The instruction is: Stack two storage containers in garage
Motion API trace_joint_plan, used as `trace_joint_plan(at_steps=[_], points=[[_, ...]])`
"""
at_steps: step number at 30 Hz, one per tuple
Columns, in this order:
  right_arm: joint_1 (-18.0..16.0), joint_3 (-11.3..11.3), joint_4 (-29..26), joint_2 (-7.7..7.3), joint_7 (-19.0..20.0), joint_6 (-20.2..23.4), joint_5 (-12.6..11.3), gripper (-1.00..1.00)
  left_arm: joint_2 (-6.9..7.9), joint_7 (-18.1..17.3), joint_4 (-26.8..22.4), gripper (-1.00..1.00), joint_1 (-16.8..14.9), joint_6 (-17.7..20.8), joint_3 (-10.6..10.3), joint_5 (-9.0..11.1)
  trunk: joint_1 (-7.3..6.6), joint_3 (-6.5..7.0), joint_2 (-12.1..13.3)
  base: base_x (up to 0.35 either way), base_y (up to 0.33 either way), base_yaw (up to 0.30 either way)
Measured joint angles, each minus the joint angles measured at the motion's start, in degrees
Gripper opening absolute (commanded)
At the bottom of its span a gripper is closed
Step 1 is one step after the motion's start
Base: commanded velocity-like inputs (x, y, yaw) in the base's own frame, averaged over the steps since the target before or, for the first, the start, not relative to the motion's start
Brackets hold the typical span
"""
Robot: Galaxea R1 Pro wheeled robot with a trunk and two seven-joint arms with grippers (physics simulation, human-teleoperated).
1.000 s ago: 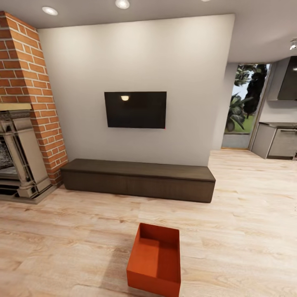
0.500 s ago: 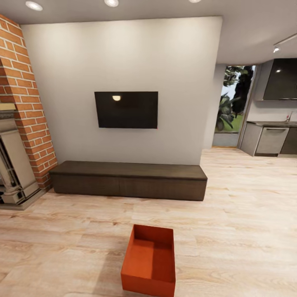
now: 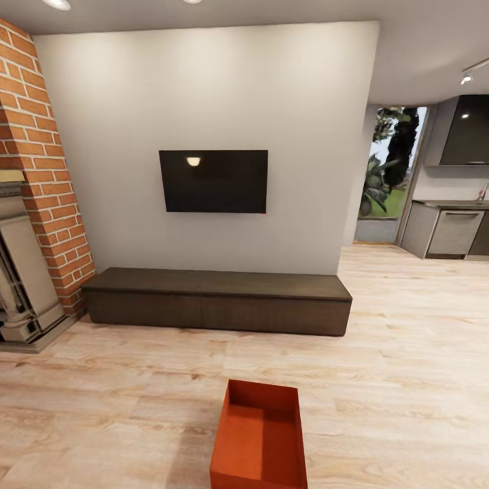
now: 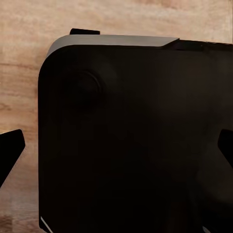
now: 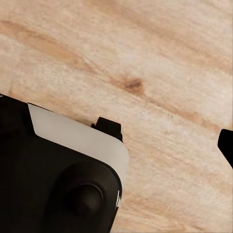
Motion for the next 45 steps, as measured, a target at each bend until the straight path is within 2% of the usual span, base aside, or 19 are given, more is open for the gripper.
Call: trace_joint_plan(at_steps=[8,20,32,45], points=[[0.0,0.0,0.0,0.0,-0.01,0.0,-0.04,1.0,0.0,0.0,0.0,1.0,0.0,0.03,-0.03,0.0,-0.01,0.0,0.0,0.058,-0.01,0.0],[0.0,0.0,0.0,0.0,-0.03,-0.01,0.2,1.0,0.05,0.0,0.02,1.0,0.0,0.09,-0.05,0.0,-0.02,0.0,-0.01,0.253,-0.131,0.0],[0.0,0.0,0.0,0.0,-0.02,-0.01,0.27,1.0,0.03,0.0,-0.03,1.0,0.0,0.0,-0.05,0.0,0.0,0.0,0.0,0.07,-0.009,0.0],[0.0,0.0,0.0,0.0,-0.01,-0.01,0.09,1.0,0.01,0.0,-0.02,1.0,0.0,0.01,-0.04,0.0,0.0,0.0,0.0,0.179,0.0,0.0]])
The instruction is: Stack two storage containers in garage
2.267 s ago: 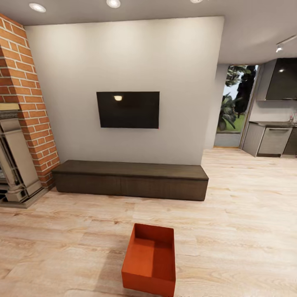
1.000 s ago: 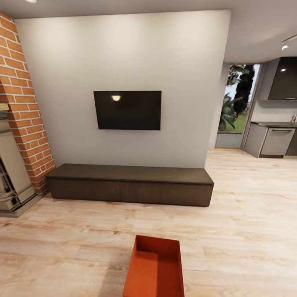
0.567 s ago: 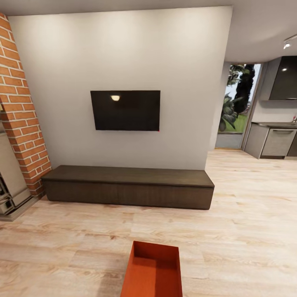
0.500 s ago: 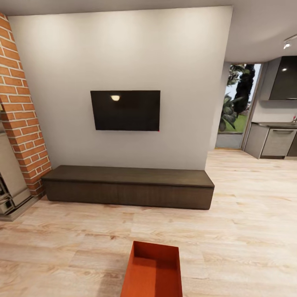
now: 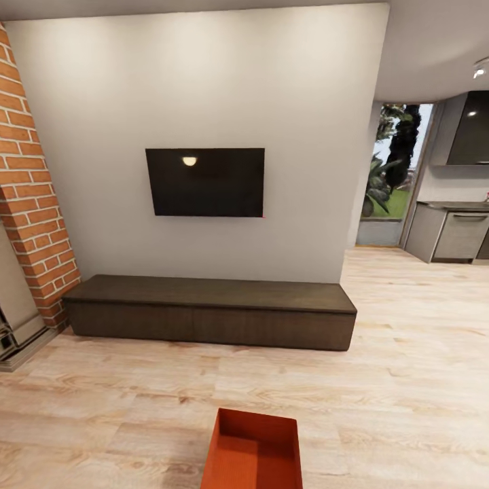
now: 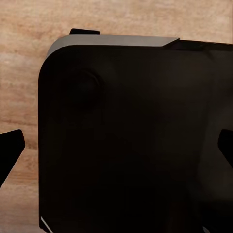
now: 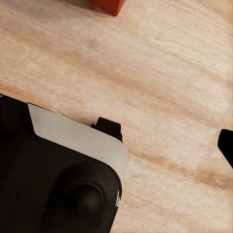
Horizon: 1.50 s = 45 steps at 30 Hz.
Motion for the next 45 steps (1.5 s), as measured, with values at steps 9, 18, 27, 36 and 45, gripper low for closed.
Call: trace_joint_plan(at_steps=[9,18,27,36,45], points=[[0.0,0.0,0.0,0.01,-0.01,0.0,-0.05,1.0,-0.01,0.0,-0.01,1.0,0.0,-0.01,-0.01,0.0,0.0,0.0,0.0,0.003,0.0,-0.044],[0.0,0.0,0.0,0.03,-0.01,-0.01,-0.12,1.0,-0.01,0.0,0.0,1.0,0.0,0.0,0.0,0.0,0.01,0.0,0.0,0.0,0.0,-0.027],[0.0,0.0,0.0,0.09,-0.01,0.01,-0.14,1.0,-0.01,0.0,0.0,1.0,0.0,0.0,0.0,0.0,0.0,0.0,0.0,0.0,0.0,-0.091],[0.0,0.0,0.0,0.07,-0.01,0.02,-0.14,1.0,0.0,0.0,0.0,1.0,0.0,-0.01,-0.01,0.0,0.0,0.0,0.0,0.0,0.0,-0.003],[0.01,0.0,0.0,0.08,-0.01,0.07,-0.19,1.0,-0.01,0.0,-0.01,1.0,0.0,0.01,0.02,0.0,0.01,0.0,0.0,0.0,0.0,-0.106]])
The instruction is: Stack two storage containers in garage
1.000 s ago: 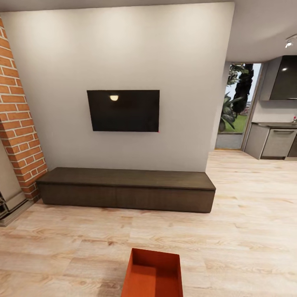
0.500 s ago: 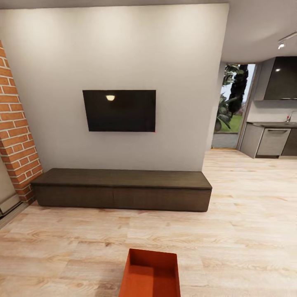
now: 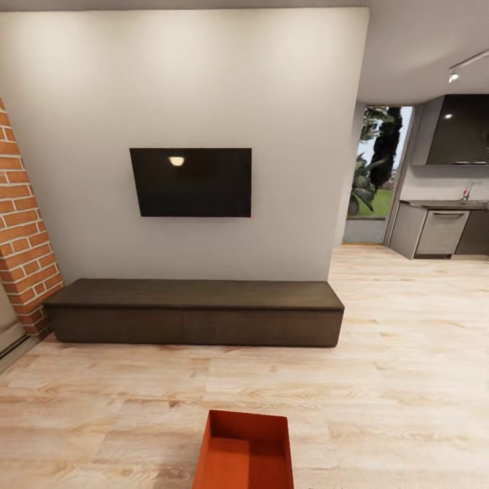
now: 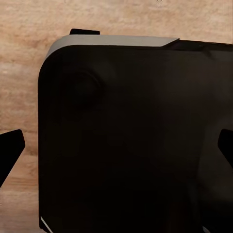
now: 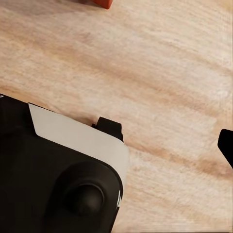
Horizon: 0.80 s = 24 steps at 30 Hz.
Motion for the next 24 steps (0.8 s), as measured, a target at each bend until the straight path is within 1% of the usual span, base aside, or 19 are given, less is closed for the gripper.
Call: trace_joint_plan(at_steps=[7,16,24], points=[[0.0,-0.02,0.0,0.02,0.0,0.01,-0.01,1.0,0.0,0.0,-0.01,1.0,0.0,-0.01,-0.02,0.0,0.0,0.0,0.0,0.0,0.0,-0.131],[-0.01,0.14,0.0,0.01,0.0,0.28,-0.03,1.0,0.0,0.0,-0.01,1.0,0.0,-0.01,-0.03,0.0,0.0,0.0,0.0,0.0,0.0,-0.006],[-0.01,0.17,0.0,0.01,0.0,0.44,0.54,1.0,0.0,0.0,0.02,1.0,0.0,-0.01,-0.03,0.0,0.0,0.0,0.0,0.0,0.0,0.0]])
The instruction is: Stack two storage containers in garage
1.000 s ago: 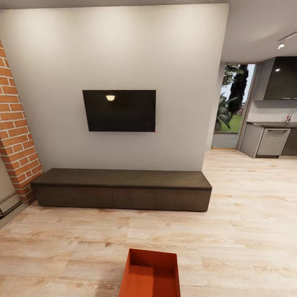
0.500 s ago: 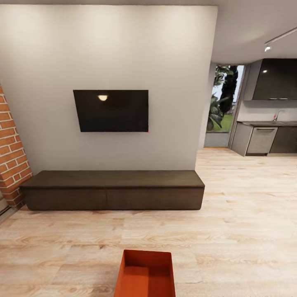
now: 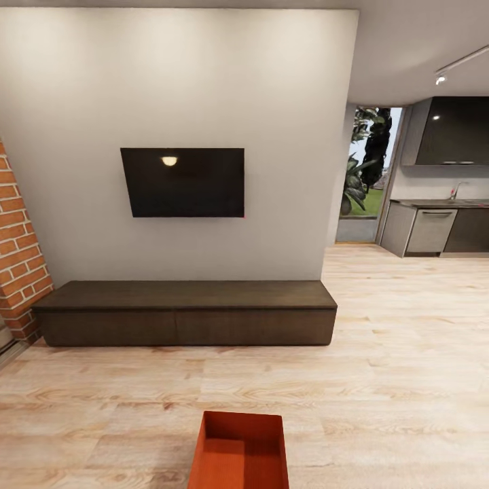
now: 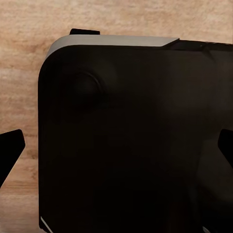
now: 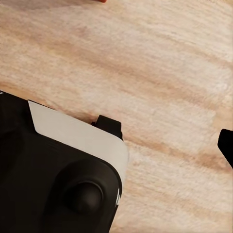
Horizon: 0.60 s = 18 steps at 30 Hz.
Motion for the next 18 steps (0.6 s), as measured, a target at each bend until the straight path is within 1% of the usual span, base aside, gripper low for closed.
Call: trace_joint_plan(at_steps=[6,18], points=[[0.0,0.08,0.0,0.0,0.0,0.02,-0.49,1.0,0.0,0.0,-0.01,1.0,0.0,0.0,0.02,0.0,0.0,0.0,0.0,0.0,0.0,0.0],[0.0,0.02,0.0,0.0,0.02,0.02,-0.48,1.0,0.0,-0.06,-0.02,1.0,0.0,0.0,0.02,-0.03,0.0,0.0,0.0,0.0,0.0,0.0]])
